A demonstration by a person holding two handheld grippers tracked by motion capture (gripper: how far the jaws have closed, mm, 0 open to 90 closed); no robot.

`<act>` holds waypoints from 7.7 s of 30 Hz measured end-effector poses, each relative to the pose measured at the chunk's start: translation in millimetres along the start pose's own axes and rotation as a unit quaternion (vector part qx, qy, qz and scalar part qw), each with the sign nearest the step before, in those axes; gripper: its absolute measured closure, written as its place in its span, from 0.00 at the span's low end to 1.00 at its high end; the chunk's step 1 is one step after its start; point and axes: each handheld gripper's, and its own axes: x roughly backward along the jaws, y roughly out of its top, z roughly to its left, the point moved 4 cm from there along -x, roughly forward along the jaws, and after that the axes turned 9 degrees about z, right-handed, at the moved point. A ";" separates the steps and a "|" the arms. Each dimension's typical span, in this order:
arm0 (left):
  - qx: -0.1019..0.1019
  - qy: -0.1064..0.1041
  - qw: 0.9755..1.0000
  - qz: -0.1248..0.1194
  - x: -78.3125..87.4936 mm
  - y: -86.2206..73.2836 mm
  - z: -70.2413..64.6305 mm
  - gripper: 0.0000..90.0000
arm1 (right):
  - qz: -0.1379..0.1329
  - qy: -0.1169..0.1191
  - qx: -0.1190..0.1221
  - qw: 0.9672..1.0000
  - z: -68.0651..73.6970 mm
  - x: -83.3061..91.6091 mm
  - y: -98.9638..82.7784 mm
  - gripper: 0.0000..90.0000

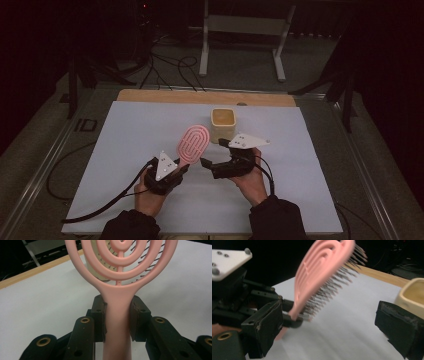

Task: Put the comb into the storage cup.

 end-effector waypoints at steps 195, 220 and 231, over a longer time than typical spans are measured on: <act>0.102 0.055 0.993 -0.017 45.5 -90.8 52.7 0.00 | -0.019 0.055 -0.139 0.989 -63.5 -2.7 97.9 0.71; 0.102 0.056 0.993 -0.018 45.5 -90.7 52.7 0.00 | -0.032 0.042 -0.156 0.986 -80.9 2.5 104.4 0.71; 0.103 0.056 0.993 -0.018 45.6 -90.7 52.9 0.00 | -0.041 0.034 -0.162 0.985 -88.8 6.1 108.8 0.71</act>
